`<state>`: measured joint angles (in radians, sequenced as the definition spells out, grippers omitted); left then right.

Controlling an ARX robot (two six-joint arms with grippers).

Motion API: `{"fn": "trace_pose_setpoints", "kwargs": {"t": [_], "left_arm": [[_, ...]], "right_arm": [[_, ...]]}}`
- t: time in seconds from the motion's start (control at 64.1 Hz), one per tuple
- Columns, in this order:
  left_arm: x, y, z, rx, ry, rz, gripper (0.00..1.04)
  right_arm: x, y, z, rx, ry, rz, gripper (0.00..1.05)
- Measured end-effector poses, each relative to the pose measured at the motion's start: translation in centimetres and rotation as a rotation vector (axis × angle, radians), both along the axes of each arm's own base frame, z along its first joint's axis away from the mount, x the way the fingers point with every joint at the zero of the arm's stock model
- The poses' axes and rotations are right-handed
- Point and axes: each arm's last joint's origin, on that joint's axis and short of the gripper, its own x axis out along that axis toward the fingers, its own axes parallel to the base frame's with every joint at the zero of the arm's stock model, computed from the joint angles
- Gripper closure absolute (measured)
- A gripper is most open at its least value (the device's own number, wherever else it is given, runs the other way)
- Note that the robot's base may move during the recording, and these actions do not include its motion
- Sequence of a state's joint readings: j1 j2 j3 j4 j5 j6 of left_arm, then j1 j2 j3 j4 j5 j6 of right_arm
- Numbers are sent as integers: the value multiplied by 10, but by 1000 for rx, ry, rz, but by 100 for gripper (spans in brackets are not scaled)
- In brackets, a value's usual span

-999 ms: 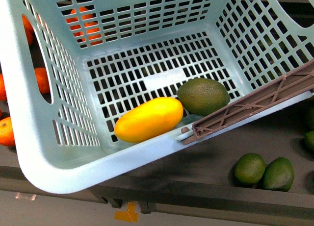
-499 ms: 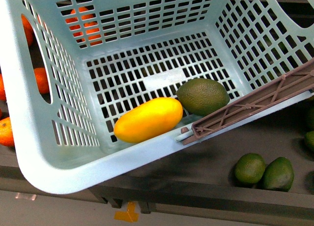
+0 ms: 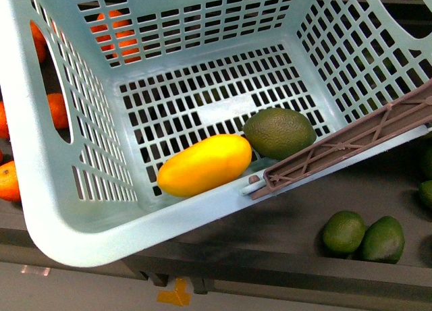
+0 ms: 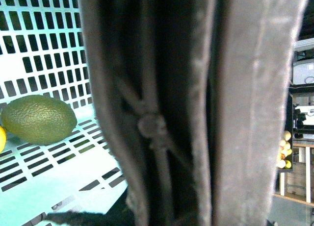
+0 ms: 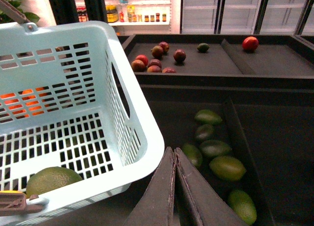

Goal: Pick mango and avocado into basket

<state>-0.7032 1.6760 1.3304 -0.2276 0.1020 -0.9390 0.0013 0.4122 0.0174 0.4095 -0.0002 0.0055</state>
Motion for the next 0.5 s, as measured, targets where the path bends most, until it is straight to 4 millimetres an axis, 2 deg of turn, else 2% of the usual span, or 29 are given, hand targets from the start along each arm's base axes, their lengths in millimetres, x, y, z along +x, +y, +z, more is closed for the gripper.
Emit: {"fn": "trace_pose_setpoints", "kwargs": {"t": [0.499], "left_arm": [[0,0,0,0,0,-1,90]], "right_arm": [[-14,0,0,0,-3,0,103]]}}
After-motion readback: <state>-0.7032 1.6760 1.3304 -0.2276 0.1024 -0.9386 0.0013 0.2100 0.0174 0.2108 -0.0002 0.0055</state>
